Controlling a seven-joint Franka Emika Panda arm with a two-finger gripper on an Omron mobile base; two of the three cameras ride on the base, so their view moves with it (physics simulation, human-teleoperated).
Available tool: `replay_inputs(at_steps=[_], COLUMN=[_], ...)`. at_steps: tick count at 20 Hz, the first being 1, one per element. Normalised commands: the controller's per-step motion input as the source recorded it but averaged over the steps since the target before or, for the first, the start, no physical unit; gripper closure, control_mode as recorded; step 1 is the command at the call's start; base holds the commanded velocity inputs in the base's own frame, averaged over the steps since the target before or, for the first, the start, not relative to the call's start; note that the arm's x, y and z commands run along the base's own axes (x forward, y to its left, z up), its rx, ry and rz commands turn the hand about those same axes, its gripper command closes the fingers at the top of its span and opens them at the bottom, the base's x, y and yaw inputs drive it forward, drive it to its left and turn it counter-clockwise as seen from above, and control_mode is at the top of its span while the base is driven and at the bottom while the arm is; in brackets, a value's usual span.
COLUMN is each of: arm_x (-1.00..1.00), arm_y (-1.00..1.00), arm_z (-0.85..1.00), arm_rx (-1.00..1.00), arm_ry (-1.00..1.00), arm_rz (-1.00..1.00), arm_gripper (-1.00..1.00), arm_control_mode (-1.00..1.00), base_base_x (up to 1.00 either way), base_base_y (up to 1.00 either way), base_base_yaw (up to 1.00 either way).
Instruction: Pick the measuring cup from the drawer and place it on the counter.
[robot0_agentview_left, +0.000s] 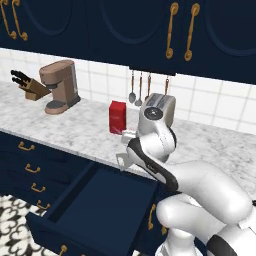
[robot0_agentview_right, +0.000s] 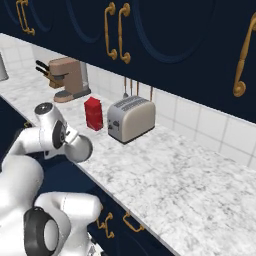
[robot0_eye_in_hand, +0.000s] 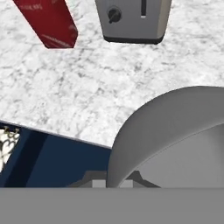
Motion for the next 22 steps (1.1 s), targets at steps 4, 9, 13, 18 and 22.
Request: replay_inputs(at_steps=[4, 9, 13, 18, 22], arm_x=[0.48, 0.44, 0.72, 0.56, -0.01], arm_y=[-0.51, -0.32, -0.41, -0.25, -0.08], arm_z=[-0.43, -0.6, -0.34, -0.29, 0.31], arm_rx=[0.0, -0.01, 0.0, 0.0, 0.0], arm_ry=[-0.01, -0.02, 0.0, -0.07, -0.19], arm_rz=[0.0, -0.01, -0.01, -0.01, 0.0], arm_gripper=[1.0, -1.0, -1.0, -1.0, -1.0], arm_control_mode=[-1.0, -1.0, -1.0, -1.0, -1.0], base_base_x=[0.0, 0.0, 0.0, 0.0, 0.0], base_base_y=[0.0, 0.0, 0.0, 0.0, 0.0], base_base_yaw=[0.0, 0.0, 0.0, 0.0, 0.0])
